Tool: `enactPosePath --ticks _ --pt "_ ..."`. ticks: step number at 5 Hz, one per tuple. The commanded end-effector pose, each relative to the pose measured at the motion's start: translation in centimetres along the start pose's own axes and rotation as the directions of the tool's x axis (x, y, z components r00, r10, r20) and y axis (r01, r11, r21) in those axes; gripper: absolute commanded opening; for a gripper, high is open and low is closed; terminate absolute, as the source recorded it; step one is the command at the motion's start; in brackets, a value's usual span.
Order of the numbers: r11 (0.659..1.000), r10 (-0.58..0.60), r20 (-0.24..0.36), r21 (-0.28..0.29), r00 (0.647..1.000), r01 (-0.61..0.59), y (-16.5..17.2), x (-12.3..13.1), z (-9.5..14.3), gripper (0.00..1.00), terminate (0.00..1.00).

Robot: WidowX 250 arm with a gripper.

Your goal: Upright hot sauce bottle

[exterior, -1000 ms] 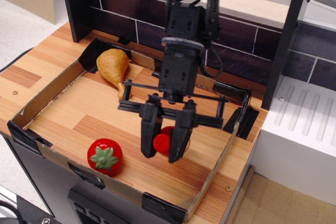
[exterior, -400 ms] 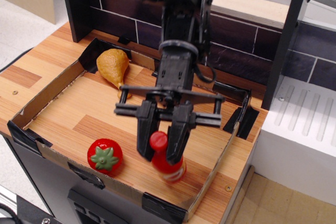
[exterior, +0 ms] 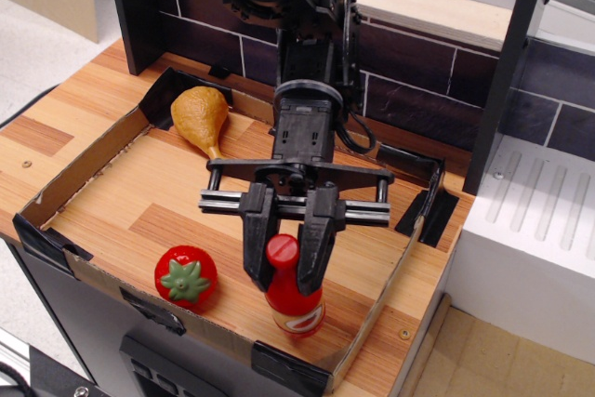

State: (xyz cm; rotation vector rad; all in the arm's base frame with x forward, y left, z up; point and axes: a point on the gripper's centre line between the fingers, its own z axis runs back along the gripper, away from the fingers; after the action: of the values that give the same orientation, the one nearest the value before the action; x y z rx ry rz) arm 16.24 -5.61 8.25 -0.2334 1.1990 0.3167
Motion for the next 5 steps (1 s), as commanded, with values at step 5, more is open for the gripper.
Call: enactPosePath --ticks 5 --pt "0.998 0.015 0.036 -0.06 0.999 -0.012 0.19 -0.37 0.98 1.0 0.0"
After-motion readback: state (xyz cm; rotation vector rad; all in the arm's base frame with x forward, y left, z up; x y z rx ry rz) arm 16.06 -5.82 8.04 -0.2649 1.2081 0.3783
